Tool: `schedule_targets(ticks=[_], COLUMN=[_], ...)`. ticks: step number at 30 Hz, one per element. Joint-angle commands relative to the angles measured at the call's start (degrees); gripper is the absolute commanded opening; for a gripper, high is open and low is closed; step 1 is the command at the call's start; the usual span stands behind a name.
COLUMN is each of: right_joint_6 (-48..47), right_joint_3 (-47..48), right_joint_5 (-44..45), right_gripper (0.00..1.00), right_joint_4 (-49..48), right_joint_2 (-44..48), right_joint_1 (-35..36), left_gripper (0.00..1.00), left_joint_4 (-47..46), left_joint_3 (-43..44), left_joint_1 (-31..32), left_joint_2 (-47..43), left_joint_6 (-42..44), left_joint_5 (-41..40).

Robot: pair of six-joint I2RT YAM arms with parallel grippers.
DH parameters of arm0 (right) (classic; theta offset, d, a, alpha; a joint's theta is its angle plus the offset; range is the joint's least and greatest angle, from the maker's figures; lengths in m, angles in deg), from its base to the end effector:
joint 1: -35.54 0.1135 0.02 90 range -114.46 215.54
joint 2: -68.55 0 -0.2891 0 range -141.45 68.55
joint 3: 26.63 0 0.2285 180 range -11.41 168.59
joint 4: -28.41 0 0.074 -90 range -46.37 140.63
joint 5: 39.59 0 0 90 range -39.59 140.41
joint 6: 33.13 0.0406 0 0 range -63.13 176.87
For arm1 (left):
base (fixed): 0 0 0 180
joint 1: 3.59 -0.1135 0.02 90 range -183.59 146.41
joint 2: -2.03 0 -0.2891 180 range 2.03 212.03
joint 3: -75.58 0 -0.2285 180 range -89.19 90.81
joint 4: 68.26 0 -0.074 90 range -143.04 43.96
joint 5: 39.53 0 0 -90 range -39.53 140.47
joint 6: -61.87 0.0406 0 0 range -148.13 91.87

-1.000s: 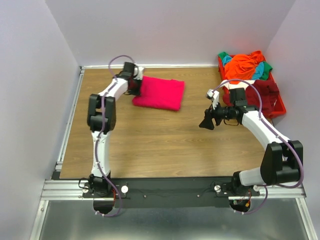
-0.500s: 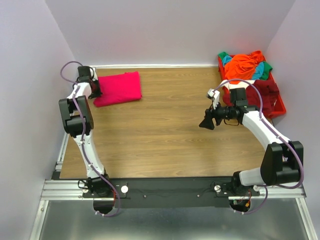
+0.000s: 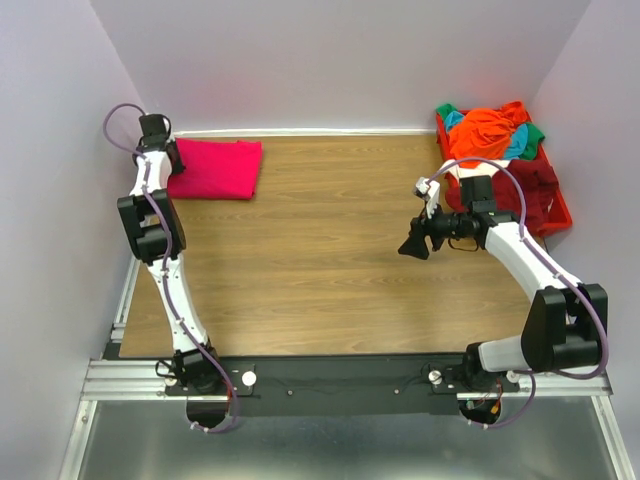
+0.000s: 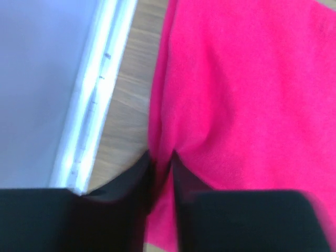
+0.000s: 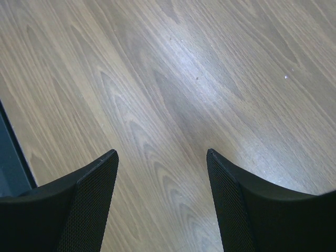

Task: Fold and stack the t-shirts
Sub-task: Neatly place the folded tshirt to the corner, then reset both grippers

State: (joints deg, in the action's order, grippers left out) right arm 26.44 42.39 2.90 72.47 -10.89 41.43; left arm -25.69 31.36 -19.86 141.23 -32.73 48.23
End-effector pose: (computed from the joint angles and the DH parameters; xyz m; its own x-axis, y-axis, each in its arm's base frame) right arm 0.2463 0.0555 0.2738 -0.4471 -0.3901 -0.8049 -0.8373 0.4991 0.2232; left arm 0.5242 0.1546 0.2064 -0.6636 -0.2772 -0.6948 -0.3604 0.9324 -0.0277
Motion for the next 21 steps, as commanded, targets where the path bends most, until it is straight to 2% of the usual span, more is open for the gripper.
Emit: schedule_targets(ticks=[1, 4, 7, 8, 11, 13, 14, 15, 16, 18, 20, 21], right_joint_6=[0.0, -0.4, -0.7, -0.9, -1.6, -1.3, 0.8, 2.0, 3.2, 6.8, 8.2, 10.5], right_joint_3=[-0.6, -0.7, -0.7, -0.7, -0.7, 0.1, 0.8, 1.4, 2.5, 2.9, 2.8, 3.0], right_joint_5=[-1.1, -0.3, 0.6, 1.1, 4.0, 8.4, 10.9, 12.2, 13.4, 19.2, 24.1, 29.2], right_gripper=[0.75, 0.75, 0.76, 0.77, 0.8, 0.82, 0.84, 0.89, 1.0, 1.0, 1.0, 1.0], right_joint_4=[1.0, 1.0, 1.0, 1.0, 1.0, 0.6, 0.0, -0.2, -0.4, -2.3, -3.5, -4.8], right_joint_2=[1.2, 1.2, 1.4, 1.7, 3.1, 4.0, 5.2, 6.0, 7.1, 11.0, 13.7, 15.3], right_joint_1=[-0.4, -0.4, -0.4, -0.4, -0.4, -1.1, -1.7, -3.0, -3.6, -4.8, -5.0, -5.1], left_gripper=[0.51, 0.73, 0.76, 0.76, 0.8, 0.84, 0.84, 0.87, 0.96, 0.97, 0.98, 0.98], left_joint_4=[1.5, -0.7, -6.4, -8.3, -15.0, -21.6, -24.6, -27.1, -33.0, -38.1, -41.4, -42.0], left_joint_3=[3.4, 2.4, -4.2, -9.8, -19.6, -31.6, -41.1, -45.8, -50.4, -61.6, -66.8, -70.9], left_joint_1=[-0.1, 0.0, 0.3, 0.6, 2.8, 3.9, 4.1, 4.1, 4.1, 4.0, 4.1, 4.1], left_joint_2=[-0.8, -6.3, -16.2, -22.5, -32.5, -42.8, -50.0, -53.6, -57.0, -65.8, -70.7, -75.0], left_joint_6=[0.2, -0.6, -2.1, -1.8, -0.5, -1.7, -1.7, -4.1, -7.0, -7.6, -8.5, -8.0], left_joint_5=[-4.4, -4.3, -4.9, -4.7, -3.2, 1.6, 1.6, 9.8, 11.6, 18.0, 20.5, 24.4])
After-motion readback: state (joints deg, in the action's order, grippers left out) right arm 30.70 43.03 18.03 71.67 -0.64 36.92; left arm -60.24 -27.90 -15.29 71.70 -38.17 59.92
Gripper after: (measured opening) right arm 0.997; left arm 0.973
